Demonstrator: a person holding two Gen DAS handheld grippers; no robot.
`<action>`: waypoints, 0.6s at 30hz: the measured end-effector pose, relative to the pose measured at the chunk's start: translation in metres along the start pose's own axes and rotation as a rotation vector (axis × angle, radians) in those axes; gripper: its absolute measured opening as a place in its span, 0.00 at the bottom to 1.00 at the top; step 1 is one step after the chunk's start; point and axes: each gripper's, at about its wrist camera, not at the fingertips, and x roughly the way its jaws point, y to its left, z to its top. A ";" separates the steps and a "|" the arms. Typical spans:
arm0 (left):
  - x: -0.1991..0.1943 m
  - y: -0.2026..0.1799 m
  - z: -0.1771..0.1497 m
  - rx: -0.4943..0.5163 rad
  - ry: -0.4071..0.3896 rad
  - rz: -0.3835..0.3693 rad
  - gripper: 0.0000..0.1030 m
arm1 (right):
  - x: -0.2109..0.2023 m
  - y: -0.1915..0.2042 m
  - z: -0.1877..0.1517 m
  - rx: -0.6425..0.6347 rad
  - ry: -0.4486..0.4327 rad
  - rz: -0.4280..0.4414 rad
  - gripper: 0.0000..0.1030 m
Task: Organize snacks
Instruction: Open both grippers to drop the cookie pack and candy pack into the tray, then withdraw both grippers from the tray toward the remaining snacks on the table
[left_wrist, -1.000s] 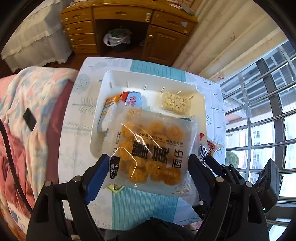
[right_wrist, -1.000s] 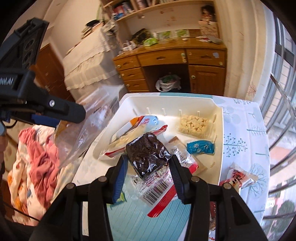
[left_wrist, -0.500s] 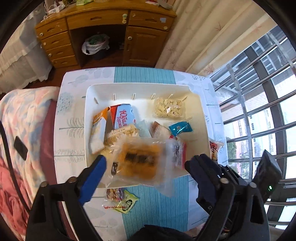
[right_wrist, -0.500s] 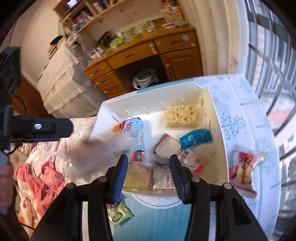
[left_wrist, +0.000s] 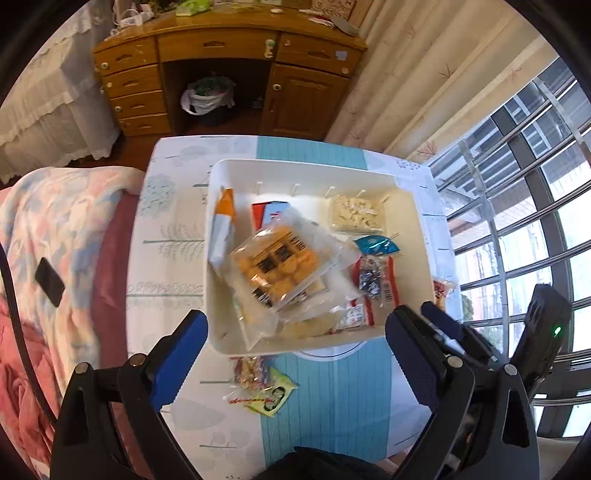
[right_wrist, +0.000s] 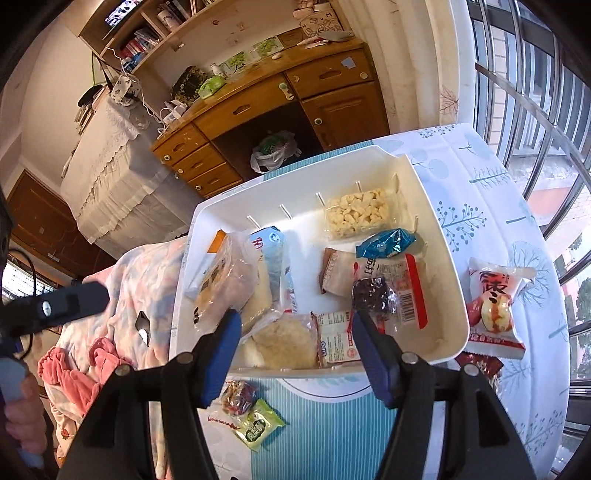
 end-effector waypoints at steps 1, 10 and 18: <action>-0.002 0.001 -0.003 -0.004 -0.005 0.008 0.94 | -0.002 0.000 -0.001 0.000 0.001 0.004 0.61; -0.024 0.008 -0.041 -0.106 -0.056 0.041 0.94 | -0.023 -0.003 -0.007 -0.032 0.019 0.041 0.61; -0.030 0.014 -0.077 -0.253 -0.071 0.080 0.94 | -0.046 -0.021 -0.012 -0.088 0.047 0.041 0.61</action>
